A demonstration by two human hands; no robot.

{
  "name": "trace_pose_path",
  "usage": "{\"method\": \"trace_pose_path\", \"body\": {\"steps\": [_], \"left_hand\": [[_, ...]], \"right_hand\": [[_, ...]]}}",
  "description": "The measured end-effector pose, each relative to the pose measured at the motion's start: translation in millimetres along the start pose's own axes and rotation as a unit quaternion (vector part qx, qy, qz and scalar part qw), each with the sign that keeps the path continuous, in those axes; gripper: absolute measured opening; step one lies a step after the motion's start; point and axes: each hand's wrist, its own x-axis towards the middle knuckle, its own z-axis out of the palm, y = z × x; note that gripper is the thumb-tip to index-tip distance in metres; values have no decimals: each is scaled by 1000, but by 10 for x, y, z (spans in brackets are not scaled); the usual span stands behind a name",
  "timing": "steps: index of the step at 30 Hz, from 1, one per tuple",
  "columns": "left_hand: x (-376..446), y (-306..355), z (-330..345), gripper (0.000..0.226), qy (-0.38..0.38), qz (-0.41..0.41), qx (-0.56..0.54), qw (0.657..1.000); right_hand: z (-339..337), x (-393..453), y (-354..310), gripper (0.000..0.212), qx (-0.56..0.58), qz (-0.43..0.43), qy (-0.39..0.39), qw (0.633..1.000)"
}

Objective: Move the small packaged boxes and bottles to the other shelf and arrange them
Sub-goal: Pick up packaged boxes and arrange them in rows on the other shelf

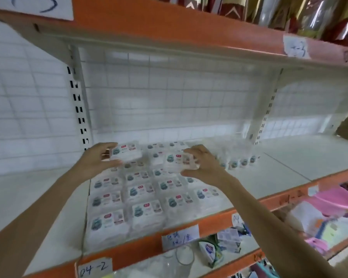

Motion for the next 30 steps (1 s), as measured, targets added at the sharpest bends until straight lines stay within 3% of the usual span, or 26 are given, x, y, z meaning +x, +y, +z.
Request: {"method": "trace_pose_path", "body": {"steps": [6, 10, 18, 25, 30], "left_hand": [[-61, -254, -293, 57, 35, -84, 28, 995], [-179, -348, -406, 56, 47, -129, 46, 989], [-201, -480, -291, 55, 73, -169, -8, 983], [-93, -459, -11, 56, 91, -148, -25, 984], [-88, -498, 68, 46, 107, -130, -21, 986]], "right_hand": [[497, 846, -159, 71, 8, -88, -113, 990], [734, 1142, -259, 71, -56, -136, -151, 978], [881, 1279, -288, 62, -177, -186, -155, 954], [825, 1208, -134, 60, -129, -188, -151, 962], [872, 1132, -119, 50, -146, -198, -100, 964]]}}
